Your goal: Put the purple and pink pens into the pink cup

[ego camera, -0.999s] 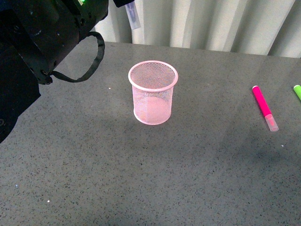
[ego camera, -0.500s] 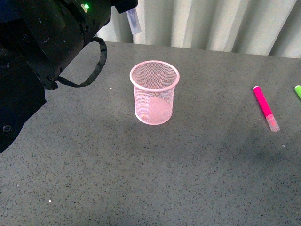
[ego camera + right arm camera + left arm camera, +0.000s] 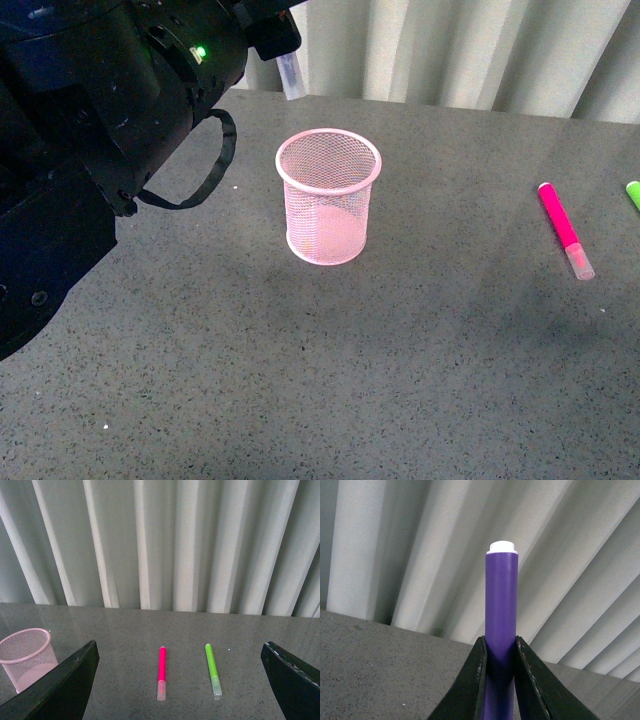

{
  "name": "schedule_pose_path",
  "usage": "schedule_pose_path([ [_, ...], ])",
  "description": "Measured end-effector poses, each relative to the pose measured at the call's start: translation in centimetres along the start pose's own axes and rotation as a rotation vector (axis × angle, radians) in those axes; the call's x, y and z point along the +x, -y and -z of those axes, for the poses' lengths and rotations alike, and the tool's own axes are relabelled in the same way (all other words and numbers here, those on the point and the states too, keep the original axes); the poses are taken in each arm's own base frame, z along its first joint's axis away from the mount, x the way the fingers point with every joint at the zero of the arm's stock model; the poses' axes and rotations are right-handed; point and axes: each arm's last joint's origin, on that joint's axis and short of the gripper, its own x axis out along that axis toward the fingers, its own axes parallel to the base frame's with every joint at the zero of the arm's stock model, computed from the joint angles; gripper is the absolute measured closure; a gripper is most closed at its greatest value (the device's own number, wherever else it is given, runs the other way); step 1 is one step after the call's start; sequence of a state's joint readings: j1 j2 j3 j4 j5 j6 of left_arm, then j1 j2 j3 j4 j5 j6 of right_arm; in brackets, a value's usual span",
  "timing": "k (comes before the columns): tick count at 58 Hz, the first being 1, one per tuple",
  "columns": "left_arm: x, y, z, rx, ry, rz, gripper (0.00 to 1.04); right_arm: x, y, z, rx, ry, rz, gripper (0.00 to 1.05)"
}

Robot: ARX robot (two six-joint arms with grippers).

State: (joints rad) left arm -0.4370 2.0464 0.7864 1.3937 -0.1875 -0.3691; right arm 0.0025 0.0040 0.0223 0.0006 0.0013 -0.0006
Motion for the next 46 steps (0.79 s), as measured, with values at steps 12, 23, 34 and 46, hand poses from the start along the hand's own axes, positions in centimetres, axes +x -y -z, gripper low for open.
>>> schedule_pose_path([
  [12, -0.1, 0.1, 0.9, 0.003, -0.025, 0.003, 0.93, 0.0, 0.0, 0.0, 0.0, 0.0, 0.0, 0.07],
  [23, -0.3, 0.4, 2.2, 0.005, -0.059, 0.002, 0.67, 0.0, 0.0, 0.0, 0.0, 0.0, 0.0, 0.07],
  [34, -0.7, 1.0, 4.7, -0.002, -0.107, -0.025, 0.23, 0.0, 0.0, 0.0, 0.0, 0.0, 0.0, 0.07],
  [46, -3.5, -1.7, -1.3, 0.209, -0.324, -0.092, 0.07, 0.0, 0.0, 0.0, 0.0, 0.0, 0.0, 0.07],
])
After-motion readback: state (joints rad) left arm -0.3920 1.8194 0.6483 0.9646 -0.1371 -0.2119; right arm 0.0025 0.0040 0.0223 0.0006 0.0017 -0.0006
